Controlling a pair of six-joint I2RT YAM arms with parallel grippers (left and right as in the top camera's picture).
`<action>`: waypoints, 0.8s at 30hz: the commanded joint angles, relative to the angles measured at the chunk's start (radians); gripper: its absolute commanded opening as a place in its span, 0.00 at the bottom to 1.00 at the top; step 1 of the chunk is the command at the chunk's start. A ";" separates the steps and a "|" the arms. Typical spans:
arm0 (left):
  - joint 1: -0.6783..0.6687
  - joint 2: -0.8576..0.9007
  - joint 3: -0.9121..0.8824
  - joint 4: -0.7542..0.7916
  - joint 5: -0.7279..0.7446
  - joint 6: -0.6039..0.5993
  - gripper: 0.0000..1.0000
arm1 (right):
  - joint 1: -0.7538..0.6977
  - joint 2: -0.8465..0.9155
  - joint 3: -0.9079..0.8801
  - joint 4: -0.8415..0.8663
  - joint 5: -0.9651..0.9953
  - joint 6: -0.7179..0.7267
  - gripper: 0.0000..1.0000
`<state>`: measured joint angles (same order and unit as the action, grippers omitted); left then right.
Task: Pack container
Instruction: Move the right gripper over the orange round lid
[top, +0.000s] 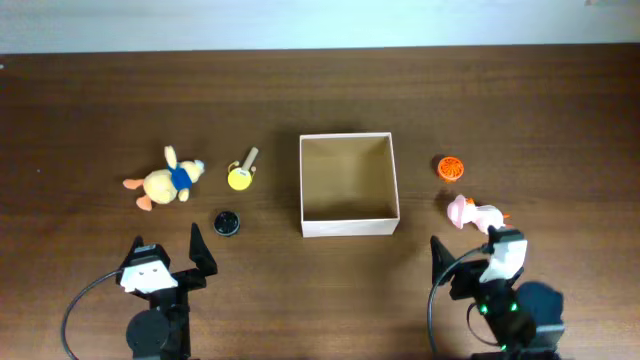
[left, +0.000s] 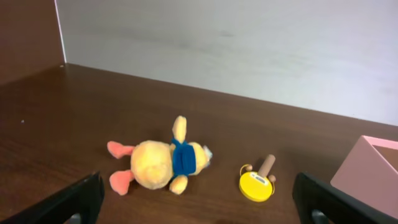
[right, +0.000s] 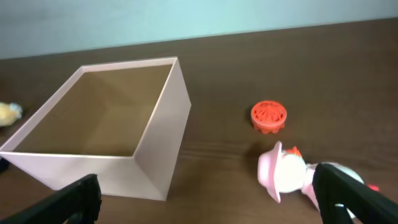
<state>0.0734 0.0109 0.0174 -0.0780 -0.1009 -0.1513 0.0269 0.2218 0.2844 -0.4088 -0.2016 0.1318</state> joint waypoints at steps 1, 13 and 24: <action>0.002 -0.004 -0.008 0.003 0.004 -0.008 0.99 | 0.005 0.211 0.210 -0.035 -0.016 -0.037 0.99; 0.002 -0.004 -0.008 0.003 0.004 -0.008 0.99 | 0.005 1.060 1.132 -0.665 0.007 -0.237 0.99; 0.002 -0.004 -0.008 0.003 0.004 -0.008 0.99 | -0.037 1.341 1.221 -0.580 0.025 -0.252 0.99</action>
<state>0.0734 0.0109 0.0166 -0.0772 -0.1009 -0.1513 0.0250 1.5246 1.4849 -1.0157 -0.1970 -0.1146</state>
